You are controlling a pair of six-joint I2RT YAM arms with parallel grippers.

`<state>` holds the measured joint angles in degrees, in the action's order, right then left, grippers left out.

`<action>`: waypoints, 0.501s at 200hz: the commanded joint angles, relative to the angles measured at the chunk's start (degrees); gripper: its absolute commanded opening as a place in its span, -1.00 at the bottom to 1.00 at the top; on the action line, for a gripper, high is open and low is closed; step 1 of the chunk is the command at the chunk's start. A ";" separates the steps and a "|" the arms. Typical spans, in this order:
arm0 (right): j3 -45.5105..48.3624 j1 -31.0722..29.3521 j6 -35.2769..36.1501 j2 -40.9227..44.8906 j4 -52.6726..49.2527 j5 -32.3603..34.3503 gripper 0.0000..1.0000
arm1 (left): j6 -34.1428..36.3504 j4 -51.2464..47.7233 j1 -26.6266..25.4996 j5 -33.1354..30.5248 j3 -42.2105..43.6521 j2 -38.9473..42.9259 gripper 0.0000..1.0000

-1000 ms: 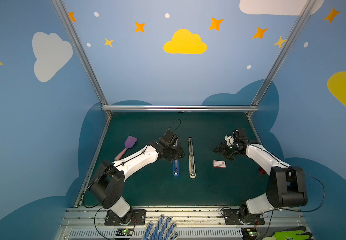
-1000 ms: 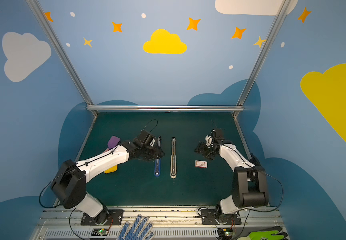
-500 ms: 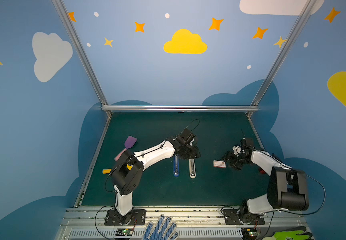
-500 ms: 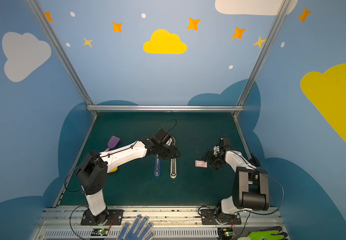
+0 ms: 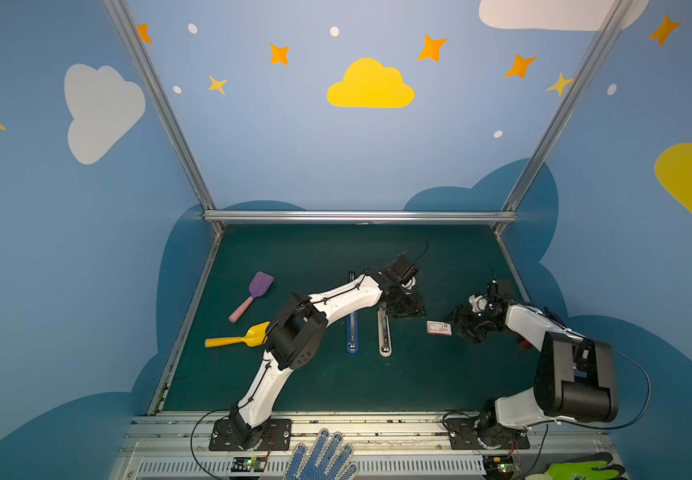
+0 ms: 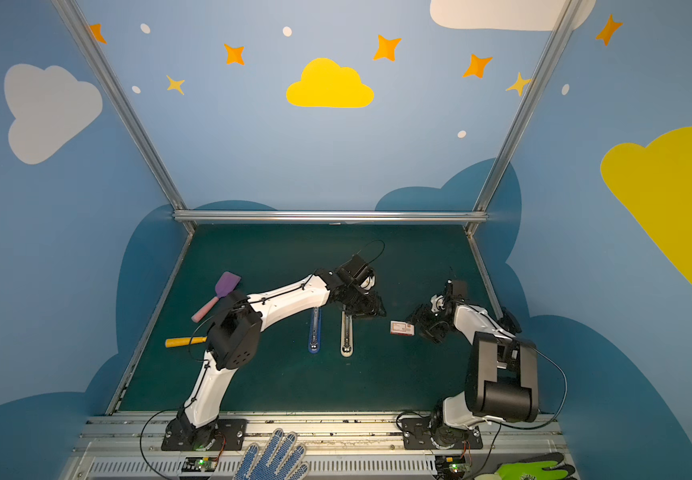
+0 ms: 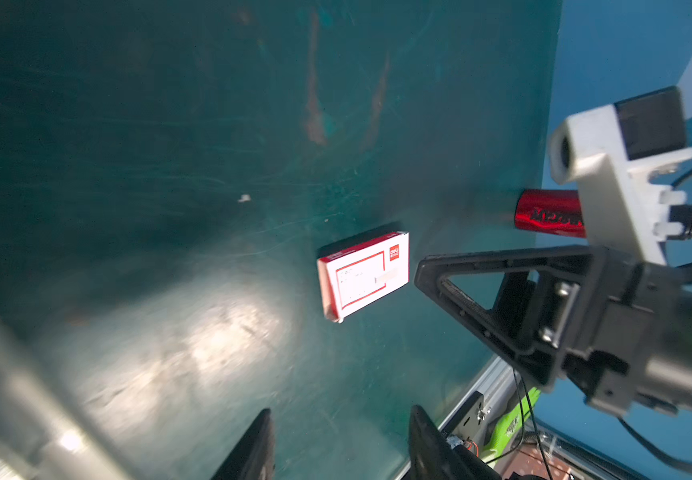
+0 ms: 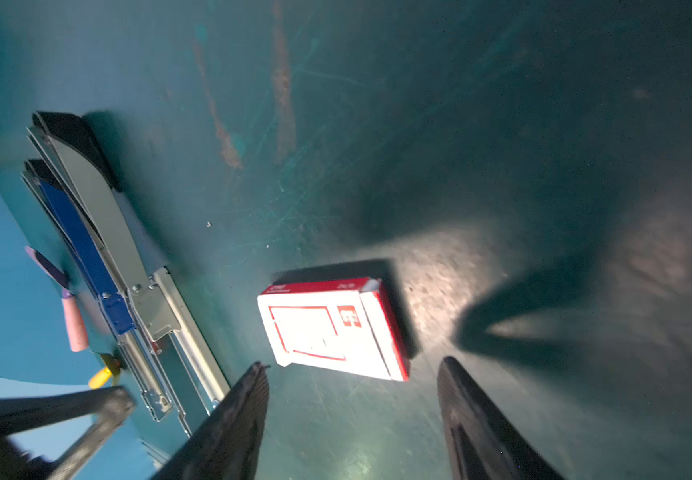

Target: Load the staples into the stapler

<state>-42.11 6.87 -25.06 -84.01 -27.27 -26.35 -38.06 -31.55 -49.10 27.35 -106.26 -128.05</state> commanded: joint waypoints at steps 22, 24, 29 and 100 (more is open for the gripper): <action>2.18 3.46 -0.95 2.83 0.62 -2.73 0.29 | 0.66 -7.73 -1.39 3.63 -11.15 -8.92 -0.02; 2.24 3.47 -0.96 2.83 0.63 -2.78 0.28 | 0.59 -7.93 -1.47 3.73 -11.62 -9.31 -0.03; 2.42 3.62 -0.93 3.04 0.81 -2.91 0.28 | 0.54 -8.56 -1.57 3.80 -12.78 -10.06 -0.04; 3.16 4.46 -0.95 2.44 1.89 -4.65 0.24 | 0.64 -12.66 -2.40 4.13 -21.26 -17.95 -0.29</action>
<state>-39.72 11.05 -25.93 -81.71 -26.02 -29.69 -37.95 -41.10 -51.42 30.81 -125.58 -144.57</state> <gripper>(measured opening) 0.622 0.376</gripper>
